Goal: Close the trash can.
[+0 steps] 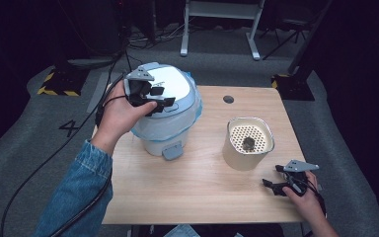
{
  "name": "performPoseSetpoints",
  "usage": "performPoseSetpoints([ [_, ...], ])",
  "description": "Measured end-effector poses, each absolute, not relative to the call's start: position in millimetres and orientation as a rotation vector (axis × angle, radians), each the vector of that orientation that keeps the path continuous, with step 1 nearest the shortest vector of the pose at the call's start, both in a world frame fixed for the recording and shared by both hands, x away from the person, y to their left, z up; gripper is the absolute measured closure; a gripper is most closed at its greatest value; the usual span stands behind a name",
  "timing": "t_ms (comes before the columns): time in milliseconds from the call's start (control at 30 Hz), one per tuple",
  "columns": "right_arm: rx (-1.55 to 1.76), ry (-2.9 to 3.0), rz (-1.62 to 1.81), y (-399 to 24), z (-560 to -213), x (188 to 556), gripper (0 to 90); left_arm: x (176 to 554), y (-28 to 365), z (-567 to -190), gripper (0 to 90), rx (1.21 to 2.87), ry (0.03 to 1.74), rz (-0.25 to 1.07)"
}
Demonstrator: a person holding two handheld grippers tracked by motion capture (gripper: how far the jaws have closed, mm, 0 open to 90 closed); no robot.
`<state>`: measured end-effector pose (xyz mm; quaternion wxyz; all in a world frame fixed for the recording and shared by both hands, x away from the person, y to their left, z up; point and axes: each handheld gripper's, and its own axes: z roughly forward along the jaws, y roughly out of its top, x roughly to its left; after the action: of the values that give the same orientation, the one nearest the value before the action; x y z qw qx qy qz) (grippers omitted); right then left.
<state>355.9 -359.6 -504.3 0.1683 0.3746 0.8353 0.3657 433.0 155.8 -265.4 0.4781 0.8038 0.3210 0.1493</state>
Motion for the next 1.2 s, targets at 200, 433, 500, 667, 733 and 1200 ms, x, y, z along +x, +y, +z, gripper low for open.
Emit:
performPoseSetpoints([
  [200,1.065,2.376,1.04,-359.5,-504.3,355.9,15.6,402.1,161.3,-263.4,36.1,2.001,0.726,0.426],
  [433,1.066,2.376,1.04,-359.5,-504.3,355.9,15.6,372.4,166.4,-272.8,35.4,2.006,0.726,0.42],
  [500,1.065,2.376,1.04,-359.6,-504.3,355.9,15.6,364.3,168.4,-279.0,35.3,2.009,0.726,0.41],
  [667,1.065,2.376,1.04,-359.6,-504.3,355.9,15.6,351.1,172.8,-295.8,34.9,2.006,0.737,0.4],
  [733,1.065,2.376,1.04,-359.6,-504.3,355.9,15.6,346.9,174.6,-304.5,34.4,2.009,0.75,0.394],
  [1200,1.065,2.376,1.04,-359.6,-504.3,355.9,15.6,337.0,189.7,-369.8,32.6,2.003,0.827,0.327],
])
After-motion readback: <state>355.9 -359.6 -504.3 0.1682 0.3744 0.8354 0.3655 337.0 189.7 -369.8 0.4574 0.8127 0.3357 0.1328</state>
